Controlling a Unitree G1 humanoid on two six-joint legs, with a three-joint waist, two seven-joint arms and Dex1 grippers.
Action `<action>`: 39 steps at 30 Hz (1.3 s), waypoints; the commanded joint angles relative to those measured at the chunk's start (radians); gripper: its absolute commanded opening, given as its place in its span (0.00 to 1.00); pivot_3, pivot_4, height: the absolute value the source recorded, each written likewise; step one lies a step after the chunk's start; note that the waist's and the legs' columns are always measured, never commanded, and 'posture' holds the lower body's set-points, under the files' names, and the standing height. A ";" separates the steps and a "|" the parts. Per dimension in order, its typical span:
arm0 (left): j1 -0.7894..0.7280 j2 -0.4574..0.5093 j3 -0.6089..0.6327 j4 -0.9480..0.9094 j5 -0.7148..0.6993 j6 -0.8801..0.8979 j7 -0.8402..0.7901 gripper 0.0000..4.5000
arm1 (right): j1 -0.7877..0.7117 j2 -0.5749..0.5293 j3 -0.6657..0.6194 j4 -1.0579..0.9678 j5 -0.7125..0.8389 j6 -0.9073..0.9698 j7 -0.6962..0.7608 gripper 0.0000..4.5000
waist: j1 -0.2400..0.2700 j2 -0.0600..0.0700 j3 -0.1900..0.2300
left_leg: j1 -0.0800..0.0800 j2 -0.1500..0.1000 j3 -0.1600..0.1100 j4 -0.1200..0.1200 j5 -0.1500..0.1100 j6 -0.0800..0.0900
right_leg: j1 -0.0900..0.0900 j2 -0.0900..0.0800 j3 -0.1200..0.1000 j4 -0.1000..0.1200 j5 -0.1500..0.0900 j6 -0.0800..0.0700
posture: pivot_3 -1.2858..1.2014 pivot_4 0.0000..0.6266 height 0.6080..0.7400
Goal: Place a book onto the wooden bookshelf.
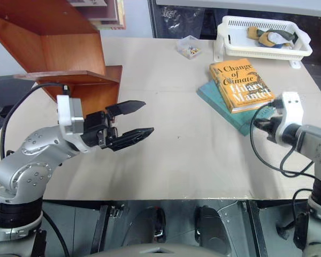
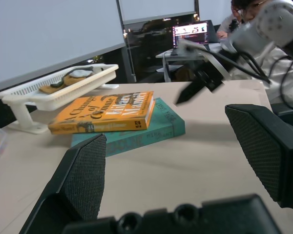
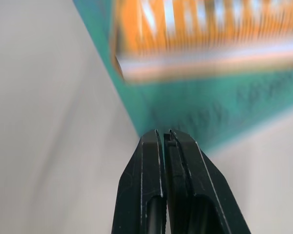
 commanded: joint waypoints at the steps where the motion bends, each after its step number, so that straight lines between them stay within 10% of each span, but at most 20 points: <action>1: -0.022 -0.005 -0.001 -0.002 0.007 -0.026 -0.010 1.00 | -0.085 0.006 0.082 0.153 -0.098 -0.165 -0.047 0.04 | 0.003 0.000 0.000 | 0.000 0.000 -0.001 0.000 0.000 0.000 | 0.000 0.000 -0.001 0.000 0.000 0.000 | 0.52 0.24 1.00; 10: -0.019 -0.010 -0.001 -0.014 0.012 -0.027 -0.003 1.00 | -0.555 0.093 0.305 1.167 -0.364 -0.802 0.015 0.04 | 0.002 0.001 0.002 | -0.005 -0.002 0.003 -0.002 0.003 -0.004 | -0.004 0.000 0.002 -0.001 0.003 -0.004 | 0.52 0.24 1.00; 15: 0.010 -0.003 0.020 -0.048 0.000 -0.019 0.023 1.00 | -0.617 0.099 0.410 1.385 -0.460 -0.810 0.223 0.04 | 0.002 -0.001 0.001 | -0.004 -0.002 0.008 -0.004 0.003 -0.004 | -0.004 -0.001 0.002 -0.003 0.003 -0.004 | 0.52 0.24 1.00; 22: 0.035 0.007 0.030 -0.065 -0.009 -0.020 0.036 1.00 | -0.590 0.109 0.481 1.351 -0.509 -0.735 0.471 0.04 | -0.004 -0.003 -0.002 | 0.013 0.000 0.008 -0.006 0.000 -0.001 | 0.010 -0.001 0.002 -0.003 0.002 -0.003 | 0.52 0.24 1.00; 39: 0.005 0.022 -0.024 -0.012 0.033 -0.019 -0.002 1.00 | -0.378 0.042 0.459 0.866 -0.446 -0.456 0.537 0.04 | 0.002 -0.004 -0.007 | 0.013 0.001 0.003 -0.006 0.001 -0.002 | 0.010 -0.001 0.002 -0.001 0.002 -0.004 | 0.52 0.24 1.00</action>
